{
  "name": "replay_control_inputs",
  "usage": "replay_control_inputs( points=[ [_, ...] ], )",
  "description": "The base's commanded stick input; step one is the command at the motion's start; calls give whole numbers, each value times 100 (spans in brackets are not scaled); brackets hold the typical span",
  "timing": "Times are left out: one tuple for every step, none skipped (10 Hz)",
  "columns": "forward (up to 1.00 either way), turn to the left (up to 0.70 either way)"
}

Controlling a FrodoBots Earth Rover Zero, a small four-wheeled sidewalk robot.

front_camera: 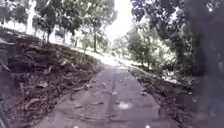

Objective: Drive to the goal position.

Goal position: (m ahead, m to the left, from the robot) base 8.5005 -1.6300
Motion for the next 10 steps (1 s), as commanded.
replay_control_inputs(
  points=[
    [45,0],
    [45,0],
    [45,0],
    [45,0],
    [45,0],
    [45,0],
    [45,0],
    [45,0],
    [45,0],
    [45,0]
  ],
)
